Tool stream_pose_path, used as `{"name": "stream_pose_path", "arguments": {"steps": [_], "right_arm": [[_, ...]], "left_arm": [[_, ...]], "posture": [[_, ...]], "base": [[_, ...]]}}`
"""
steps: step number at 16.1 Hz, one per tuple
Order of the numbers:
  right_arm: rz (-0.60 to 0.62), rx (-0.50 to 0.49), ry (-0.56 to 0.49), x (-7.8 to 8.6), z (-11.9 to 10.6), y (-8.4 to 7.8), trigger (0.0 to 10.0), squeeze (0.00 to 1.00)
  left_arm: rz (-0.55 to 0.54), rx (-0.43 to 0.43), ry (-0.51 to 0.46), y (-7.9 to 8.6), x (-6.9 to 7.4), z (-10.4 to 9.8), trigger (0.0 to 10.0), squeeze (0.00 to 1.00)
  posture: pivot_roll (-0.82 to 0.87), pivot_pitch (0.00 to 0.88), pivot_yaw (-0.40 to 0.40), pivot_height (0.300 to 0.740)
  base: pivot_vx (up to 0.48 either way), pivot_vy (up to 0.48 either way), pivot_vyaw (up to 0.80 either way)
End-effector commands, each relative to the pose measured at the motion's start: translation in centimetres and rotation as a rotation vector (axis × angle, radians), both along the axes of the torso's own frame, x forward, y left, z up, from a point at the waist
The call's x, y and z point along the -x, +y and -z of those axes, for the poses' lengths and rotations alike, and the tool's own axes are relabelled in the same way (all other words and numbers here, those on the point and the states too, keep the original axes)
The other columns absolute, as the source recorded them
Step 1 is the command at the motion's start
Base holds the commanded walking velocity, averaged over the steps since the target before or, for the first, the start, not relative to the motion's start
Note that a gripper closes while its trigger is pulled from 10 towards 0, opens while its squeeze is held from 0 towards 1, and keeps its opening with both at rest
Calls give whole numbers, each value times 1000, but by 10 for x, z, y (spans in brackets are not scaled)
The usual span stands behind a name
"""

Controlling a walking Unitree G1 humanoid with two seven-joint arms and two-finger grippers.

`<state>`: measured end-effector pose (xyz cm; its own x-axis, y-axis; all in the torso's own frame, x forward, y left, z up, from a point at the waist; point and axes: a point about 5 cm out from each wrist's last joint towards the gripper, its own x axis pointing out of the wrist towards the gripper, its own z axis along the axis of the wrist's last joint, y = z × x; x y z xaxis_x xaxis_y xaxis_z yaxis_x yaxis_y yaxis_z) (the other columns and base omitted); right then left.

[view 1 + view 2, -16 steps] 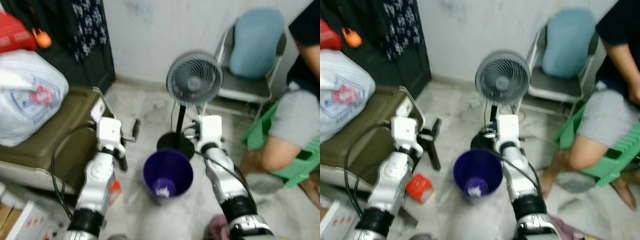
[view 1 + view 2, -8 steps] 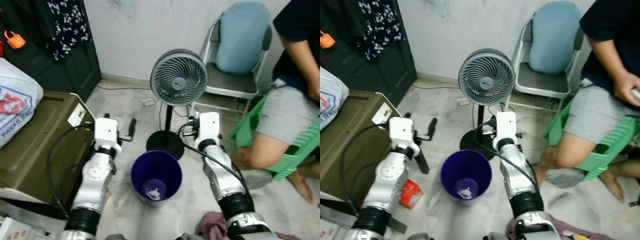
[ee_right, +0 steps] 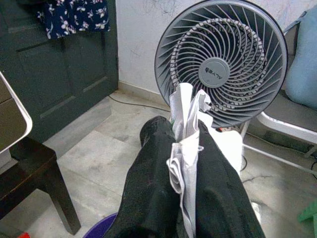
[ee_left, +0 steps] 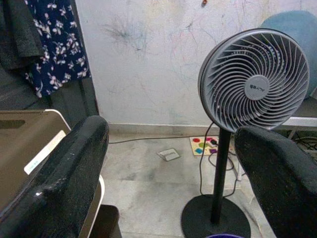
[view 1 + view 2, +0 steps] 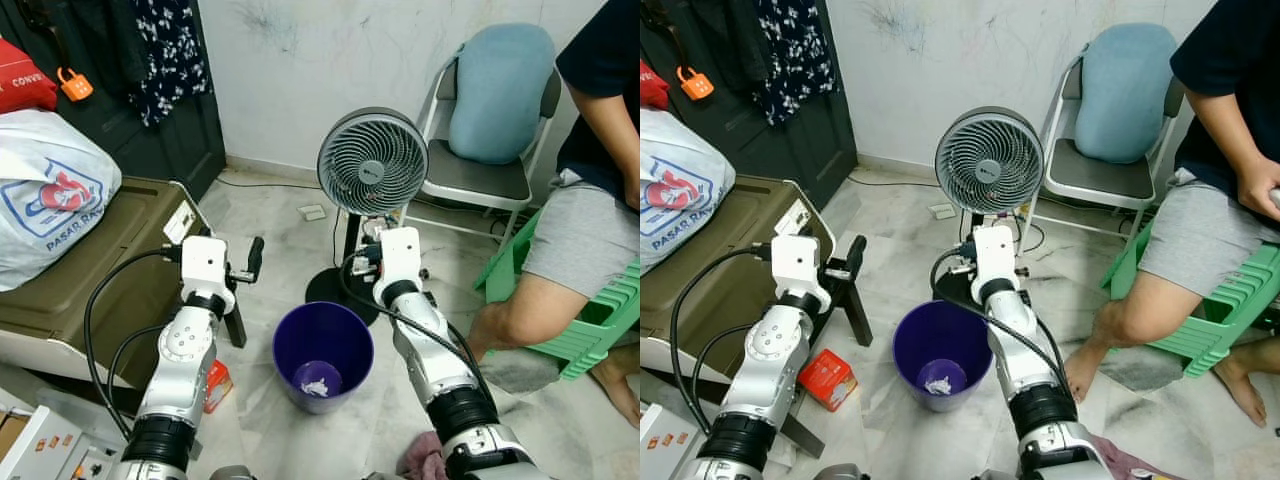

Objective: Clean up the room

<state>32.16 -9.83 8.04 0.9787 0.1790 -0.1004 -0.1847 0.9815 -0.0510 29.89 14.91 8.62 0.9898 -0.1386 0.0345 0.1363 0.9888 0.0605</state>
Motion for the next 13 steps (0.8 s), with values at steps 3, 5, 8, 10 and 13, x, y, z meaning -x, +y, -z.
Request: {"name": "stream_pose_path", "arguments": {"steps": [3, 5, 8, 10, 13], "right_arm": [[11, -1, -11, -4, -4, -1, 10000, 0], [11, 0, -12, -4, -4, -1, 10000, 0], [9, 4, -16, -4, -4, -1, 10000, 0], [4, -4, -19, -4, -4, 0, 10000, 0], [7, 4, -16, -4, -4, 0, 10000, 0]], "left_arm": [[8, -8, -9, -1, -2, -2, 10000, 0], [10, -9, -7, -1, -2, -2, 10000, 0], [11, -9, -4, -1, -2, -1, 10000, 0], [10, -14, -1, -1, -2, -1, 10000, 0], [11, -19, -1, -1, -3, -1, 10000, 0]], "posture": [[90, 0, -22, 740], [87, 0, -19, 740], [87, 0, -19, 740], [88, 0, -18, 740], [92, 0, -19, 740]], "base": [[358, 0, 0], [364, 0, 0], [356, 0, 0], [326, 0, -78], [0, 0, 0]]}}
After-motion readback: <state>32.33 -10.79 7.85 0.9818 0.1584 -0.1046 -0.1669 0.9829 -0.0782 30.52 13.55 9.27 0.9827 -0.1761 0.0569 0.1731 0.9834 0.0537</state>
